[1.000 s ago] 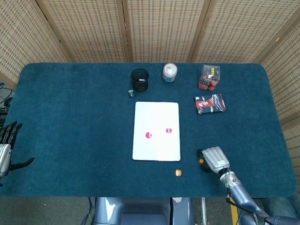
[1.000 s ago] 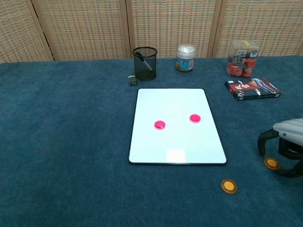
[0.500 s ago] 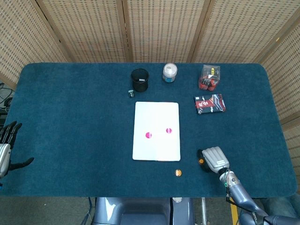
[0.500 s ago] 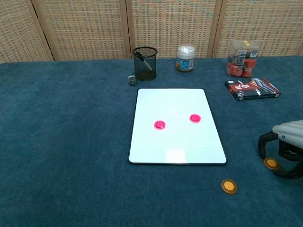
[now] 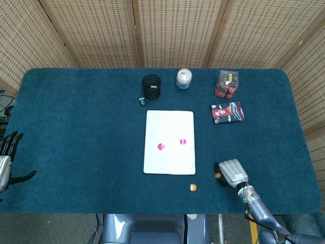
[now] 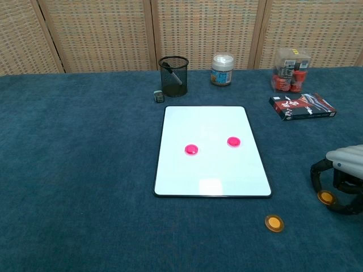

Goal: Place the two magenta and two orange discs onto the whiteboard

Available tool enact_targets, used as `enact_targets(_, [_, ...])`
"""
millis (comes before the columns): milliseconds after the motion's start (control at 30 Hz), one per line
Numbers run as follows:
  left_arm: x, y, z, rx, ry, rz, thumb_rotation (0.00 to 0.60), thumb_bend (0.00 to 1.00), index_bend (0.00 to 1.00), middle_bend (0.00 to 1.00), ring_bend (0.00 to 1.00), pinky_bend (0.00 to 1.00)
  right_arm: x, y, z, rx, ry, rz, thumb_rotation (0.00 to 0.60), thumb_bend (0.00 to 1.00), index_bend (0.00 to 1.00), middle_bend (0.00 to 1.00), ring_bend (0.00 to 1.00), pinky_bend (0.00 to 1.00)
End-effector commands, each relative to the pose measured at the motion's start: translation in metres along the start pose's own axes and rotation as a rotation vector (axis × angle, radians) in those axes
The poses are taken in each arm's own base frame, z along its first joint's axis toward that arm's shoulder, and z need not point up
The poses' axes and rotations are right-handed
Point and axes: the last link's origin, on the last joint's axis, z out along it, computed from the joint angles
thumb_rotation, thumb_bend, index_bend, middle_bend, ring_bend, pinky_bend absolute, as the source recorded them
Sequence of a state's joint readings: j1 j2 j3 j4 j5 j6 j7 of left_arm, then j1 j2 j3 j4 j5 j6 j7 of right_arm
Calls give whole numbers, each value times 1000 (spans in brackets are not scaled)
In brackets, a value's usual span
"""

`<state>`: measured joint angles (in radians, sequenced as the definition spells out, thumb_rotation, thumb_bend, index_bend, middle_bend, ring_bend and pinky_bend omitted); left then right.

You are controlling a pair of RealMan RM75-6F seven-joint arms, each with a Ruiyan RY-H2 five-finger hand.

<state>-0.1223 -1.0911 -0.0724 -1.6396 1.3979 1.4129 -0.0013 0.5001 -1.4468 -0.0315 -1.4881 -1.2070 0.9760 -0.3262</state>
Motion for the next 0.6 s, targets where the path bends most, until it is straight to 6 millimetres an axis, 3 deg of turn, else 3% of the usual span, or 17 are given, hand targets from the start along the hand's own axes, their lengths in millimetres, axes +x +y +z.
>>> enact_targets(33, [0,0,0,-1,-1,0,600,0,0,0,0,0,3,-1,1,2,8,7,600,363,563,943,983,1000])
enact_targets(300, [0,1,0,-2,1,0,600,0,0,0,0,0,36,-23,13,51,64,20,600,363,563,943,982,1000])
enact_targets(600, [0,0,1,0,-2,1,600,0,0,0,0,0,81,-90,56,110,87,43,600,363,563,943,983,1000])
